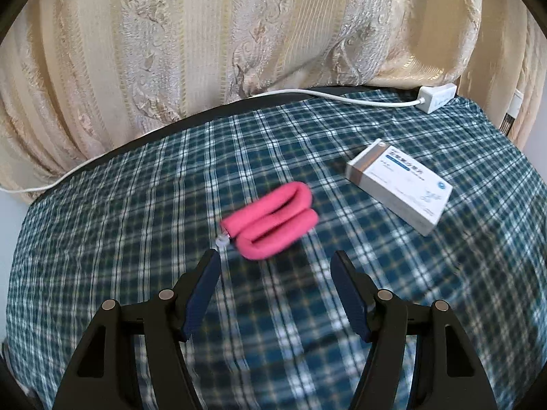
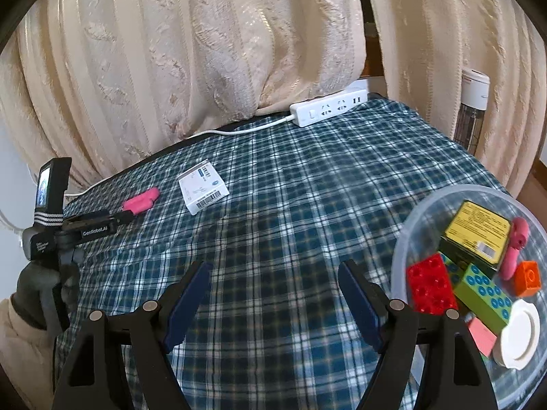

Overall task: Organize objects
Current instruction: 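Withdraw both grippers from the bowl toward the remaining items on the bed, then grasp small pink foam loop with left gripper while right gripper approaches white medicine box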

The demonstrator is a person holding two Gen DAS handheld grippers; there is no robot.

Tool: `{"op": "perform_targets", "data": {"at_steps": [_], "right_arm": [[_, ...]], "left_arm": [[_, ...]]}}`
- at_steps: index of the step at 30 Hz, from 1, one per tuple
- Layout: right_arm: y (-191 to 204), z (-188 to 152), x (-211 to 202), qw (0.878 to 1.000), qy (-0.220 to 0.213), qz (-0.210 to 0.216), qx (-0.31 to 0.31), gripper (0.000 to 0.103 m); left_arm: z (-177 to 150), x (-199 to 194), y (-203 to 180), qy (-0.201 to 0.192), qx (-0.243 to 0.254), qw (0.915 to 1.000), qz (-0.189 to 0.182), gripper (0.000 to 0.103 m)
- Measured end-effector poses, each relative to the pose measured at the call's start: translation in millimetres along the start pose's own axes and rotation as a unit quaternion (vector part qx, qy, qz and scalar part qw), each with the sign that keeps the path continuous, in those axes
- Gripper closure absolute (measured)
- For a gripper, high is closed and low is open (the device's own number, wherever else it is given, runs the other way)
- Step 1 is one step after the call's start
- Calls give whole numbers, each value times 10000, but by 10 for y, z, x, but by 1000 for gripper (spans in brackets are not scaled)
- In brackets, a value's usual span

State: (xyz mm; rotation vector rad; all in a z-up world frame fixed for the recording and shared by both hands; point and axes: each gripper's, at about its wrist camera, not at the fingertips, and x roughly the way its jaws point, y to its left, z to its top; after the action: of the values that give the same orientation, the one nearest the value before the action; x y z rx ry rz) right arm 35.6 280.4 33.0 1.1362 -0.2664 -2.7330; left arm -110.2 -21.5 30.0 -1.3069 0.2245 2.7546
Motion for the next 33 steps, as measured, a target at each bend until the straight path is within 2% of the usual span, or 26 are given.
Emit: {"op": "perform_targets", "data": {"at_steps": [17,33], "right_arm": [[228,88,285,9997,206,71,-146,22],[314,98,418,9992,318,98,-208,22]], "left_arm": [[146,396,103,111,496,9987,-84,35],[221,509,165,102,388,9990,-213,35]]}}
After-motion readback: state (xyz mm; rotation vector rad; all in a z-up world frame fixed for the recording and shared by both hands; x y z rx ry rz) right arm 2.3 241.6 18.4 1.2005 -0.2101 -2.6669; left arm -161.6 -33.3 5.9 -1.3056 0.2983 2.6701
